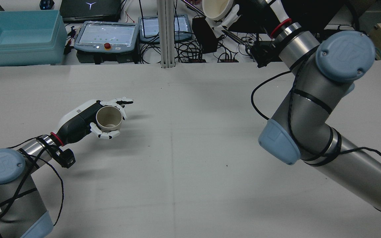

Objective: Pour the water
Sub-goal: 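Raise the right hand's cup above the cup in the left hand, then tilt the right hand's cup to pour into the left hand's cup, then turn the right hand's cup upright and move it away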

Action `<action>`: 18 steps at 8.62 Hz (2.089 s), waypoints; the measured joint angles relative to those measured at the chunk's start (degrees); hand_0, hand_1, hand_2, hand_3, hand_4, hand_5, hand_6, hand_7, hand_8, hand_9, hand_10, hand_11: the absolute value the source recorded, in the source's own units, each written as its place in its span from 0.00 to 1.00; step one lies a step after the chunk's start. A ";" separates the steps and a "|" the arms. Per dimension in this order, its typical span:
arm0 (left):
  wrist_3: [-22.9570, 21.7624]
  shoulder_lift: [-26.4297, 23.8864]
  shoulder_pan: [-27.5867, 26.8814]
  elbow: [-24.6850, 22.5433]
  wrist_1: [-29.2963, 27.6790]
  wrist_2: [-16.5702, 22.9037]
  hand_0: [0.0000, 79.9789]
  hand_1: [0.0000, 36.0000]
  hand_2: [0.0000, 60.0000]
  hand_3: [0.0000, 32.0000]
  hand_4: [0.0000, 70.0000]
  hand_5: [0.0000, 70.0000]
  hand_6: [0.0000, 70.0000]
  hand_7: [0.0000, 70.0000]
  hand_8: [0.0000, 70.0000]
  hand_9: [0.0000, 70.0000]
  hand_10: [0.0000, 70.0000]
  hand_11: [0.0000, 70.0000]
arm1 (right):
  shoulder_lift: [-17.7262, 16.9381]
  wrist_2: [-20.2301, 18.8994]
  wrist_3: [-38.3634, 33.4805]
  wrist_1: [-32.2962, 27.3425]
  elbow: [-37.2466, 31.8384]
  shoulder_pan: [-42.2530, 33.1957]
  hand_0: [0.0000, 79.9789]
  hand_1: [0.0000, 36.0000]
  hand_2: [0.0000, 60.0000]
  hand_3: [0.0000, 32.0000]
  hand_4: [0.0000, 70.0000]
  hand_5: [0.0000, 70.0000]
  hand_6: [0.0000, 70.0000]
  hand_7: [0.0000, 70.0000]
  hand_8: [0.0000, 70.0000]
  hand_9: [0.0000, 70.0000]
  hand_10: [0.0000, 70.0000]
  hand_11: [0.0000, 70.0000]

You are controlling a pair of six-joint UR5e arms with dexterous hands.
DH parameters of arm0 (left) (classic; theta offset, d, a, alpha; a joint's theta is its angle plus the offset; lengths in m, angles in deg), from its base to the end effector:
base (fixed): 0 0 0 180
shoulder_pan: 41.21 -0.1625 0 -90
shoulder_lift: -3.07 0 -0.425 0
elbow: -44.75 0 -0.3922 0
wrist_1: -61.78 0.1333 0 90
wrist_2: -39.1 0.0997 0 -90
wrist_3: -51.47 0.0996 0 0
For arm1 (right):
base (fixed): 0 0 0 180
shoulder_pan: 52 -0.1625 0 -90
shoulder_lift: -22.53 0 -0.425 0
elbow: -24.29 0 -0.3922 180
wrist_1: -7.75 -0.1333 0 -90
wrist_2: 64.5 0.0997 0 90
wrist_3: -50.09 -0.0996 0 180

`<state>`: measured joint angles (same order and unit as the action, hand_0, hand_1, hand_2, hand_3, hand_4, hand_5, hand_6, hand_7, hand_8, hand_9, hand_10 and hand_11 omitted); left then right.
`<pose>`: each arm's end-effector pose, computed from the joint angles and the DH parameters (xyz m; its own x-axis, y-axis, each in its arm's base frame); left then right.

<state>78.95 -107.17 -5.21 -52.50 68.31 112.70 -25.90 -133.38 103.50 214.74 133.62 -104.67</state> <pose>0.4066 -0.4949 0.4391 -0.8230 -0.4540 -0.3413 0.1019 0.4731 -0.8751 -0.2326 -0.5840 0.1687 -0.8219 -0.1607 0.5465 -0.5395 0.5277 -0.6561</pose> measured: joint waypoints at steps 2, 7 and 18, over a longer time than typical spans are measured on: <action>-0.20 -2.55 -0.29 0.18 2.33 0.09 0.77 1.00 1.00 0.00 1.00 1.00 0.22 0.29 0.10 0.12 0.06 0.11 | 2.56 5.18 14.73 -0.14 -0.08 7.55 1.00 1.00 1.00 0.00 1.00 1.00 1.00 1.00 0.78 1.00 0.62 0.91; -0.58 -9.48 -3.74 0.29 7.62 0.11 0.77 1.00 1.00 0.00 1.00 1.00 0.23 0.30 0.10 0.12 0.04 0.08 | 2.63 15.43 36.49 -1.28 -0.93 19.53 1.00 1.00 1.00 0.00 1.00 1.00 1.00 1.00 0.71 0.93 0.58 0.84; -10.63 6.42 3.79 1.23 -1.97 0.21 0.70 1.00 1.00 0.00 1.00 1.00 0.20 0.29 0.11 0.14 0.07 0.12 | -40.83 18.14 -32.50 -14.65 5.01 -4.80 0.78 1.00 1.00 0.00 0.93 1.00 1.00 1.00 1.00 1.00 1.00 1.00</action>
<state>68.31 -100.75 -1.42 -51.28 66.34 112.91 -66.74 -115.24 70.99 200.09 138.62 -109.47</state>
